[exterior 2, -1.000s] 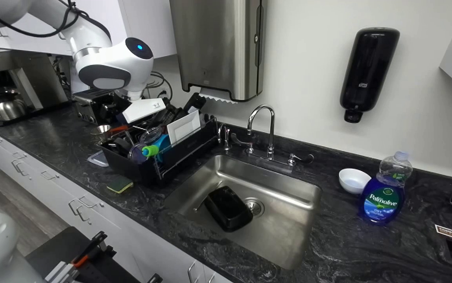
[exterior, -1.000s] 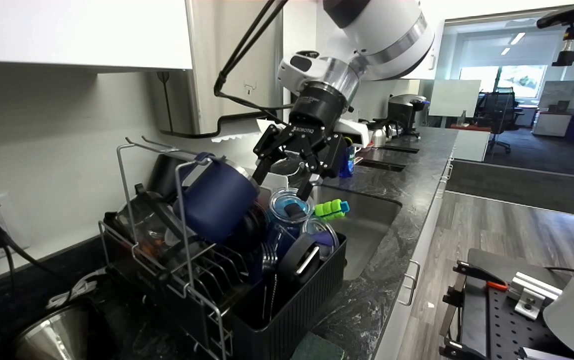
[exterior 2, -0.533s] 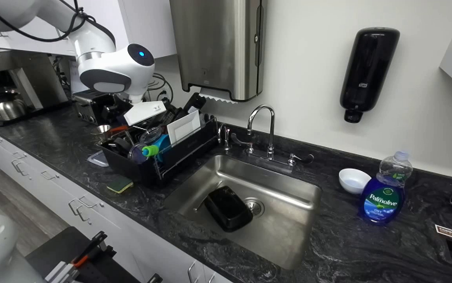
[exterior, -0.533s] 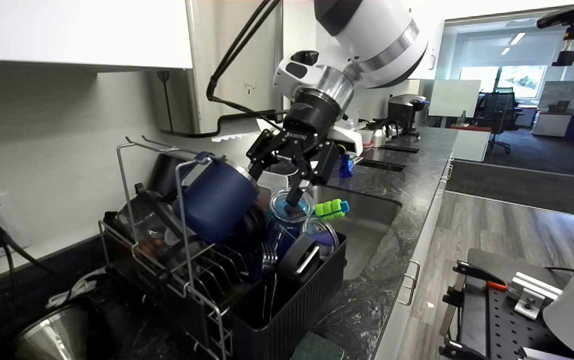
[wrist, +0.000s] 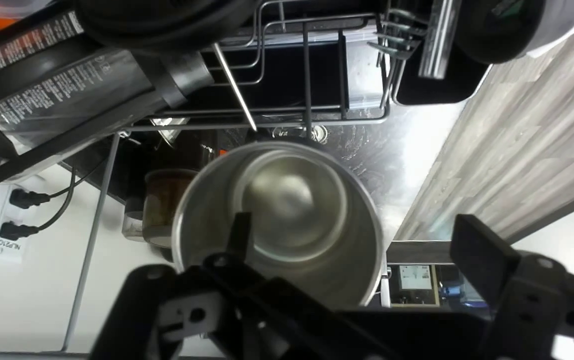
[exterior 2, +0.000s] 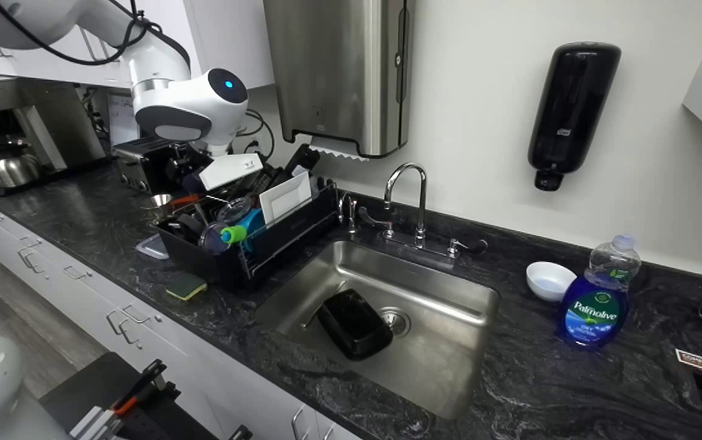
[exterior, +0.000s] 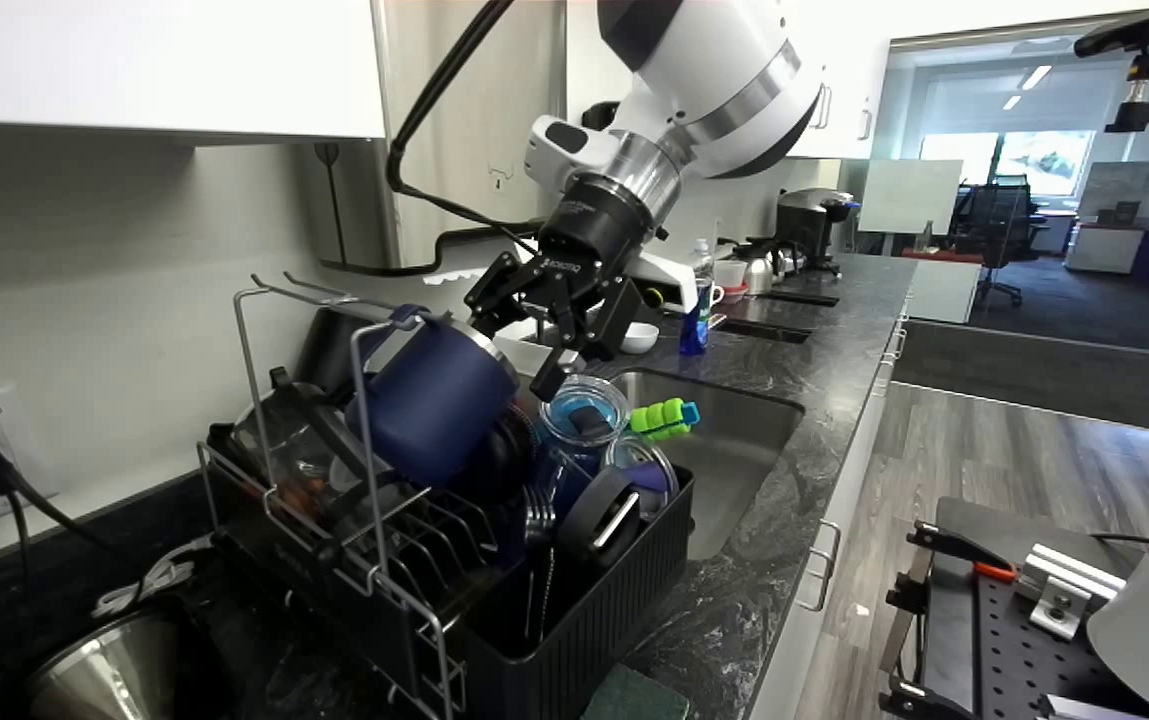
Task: Remove the blue mug from the rack and put it in the sink.
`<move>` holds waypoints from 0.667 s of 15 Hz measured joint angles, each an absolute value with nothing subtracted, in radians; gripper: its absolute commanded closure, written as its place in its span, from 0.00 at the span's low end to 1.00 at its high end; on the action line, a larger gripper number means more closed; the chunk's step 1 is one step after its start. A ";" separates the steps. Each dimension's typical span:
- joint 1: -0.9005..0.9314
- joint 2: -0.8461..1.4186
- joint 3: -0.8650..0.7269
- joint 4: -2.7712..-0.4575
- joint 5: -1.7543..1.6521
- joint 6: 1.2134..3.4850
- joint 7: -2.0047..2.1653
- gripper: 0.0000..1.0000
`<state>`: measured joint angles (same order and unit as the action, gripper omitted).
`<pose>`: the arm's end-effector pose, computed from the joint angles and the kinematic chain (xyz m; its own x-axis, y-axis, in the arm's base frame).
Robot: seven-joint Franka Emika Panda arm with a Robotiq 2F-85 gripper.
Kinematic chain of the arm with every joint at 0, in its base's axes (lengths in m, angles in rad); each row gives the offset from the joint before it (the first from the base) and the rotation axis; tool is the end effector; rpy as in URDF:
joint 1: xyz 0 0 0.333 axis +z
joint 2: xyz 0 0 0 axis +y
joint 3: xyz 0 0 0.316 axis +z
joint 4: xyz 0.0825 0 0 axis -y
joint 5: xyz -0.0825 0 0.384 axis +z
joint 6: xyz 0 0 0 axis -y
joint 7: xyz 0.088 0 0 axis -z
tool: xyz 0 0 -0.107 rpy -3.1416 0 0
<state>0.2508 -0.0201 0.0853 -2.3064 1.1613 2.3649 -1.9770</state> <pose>0.4882 0.1825 0.3667 0.0488 0.6796 0.7319 0.9911 -0.1237 0.0488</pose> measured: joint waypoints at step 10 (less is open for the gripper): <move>0.250 0.018 0.108 -2.279 1.165 2.365 -1.988 0.83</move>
